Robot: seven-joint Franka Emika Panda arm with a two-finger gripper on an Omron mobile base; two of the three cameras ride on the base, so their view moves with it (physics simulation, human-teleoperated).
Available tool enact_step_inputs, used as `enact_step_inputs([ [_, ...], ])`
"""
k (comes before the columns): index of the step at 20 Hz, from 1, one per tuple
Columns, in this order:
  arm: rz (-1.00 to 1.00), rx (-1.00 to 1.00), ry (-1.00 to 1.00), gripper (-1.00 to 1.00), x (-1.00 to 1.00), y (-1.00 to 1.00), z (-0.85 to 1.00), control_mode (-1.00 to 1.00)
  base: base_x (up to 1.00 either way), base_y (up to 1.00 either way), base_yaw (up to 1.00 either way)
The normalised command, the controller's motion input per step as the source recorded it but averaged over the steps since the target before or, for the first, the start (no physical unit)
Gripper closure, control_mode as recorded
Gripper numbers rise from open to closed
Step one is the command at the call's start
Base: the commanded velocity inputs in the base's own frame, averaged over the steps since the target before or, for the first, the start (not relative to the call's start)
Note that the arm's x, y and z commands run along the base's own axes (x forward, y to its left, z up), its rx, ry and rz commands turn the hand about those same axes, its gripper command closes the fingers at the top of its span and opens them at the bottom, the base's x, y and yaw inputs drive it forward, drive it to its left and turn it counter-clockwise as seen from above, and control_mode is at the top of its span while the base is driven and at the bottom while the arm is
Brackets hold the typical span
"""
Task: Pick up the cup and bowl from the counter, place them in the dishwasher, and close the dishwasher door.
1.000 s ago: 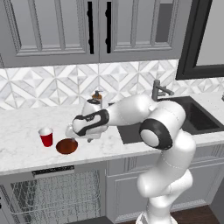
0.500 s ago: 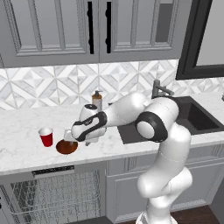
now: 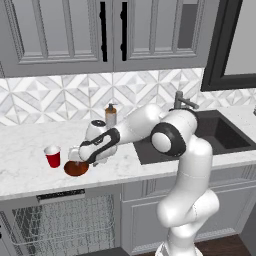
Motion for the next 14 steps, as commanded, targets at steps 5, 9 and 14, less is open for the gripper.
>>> enact_step_inputs([
  [5, 0.00, 0.00, 0.08, -1.00, 0.00, 0.14, -0.21, -1.00, 0.00, 0.00, 0.00],
  [9, 0.00, 0.00, 0.07, 1.00, 0.00, 0.04, -0.15, -1.00, 0.00, 0.00, 0.00],
  [14, 0.02, 0.00, 0.10, 1.00, 0.00, 0.06, -0.01, -1.00, 0.00, 0.00, 0.00],
])
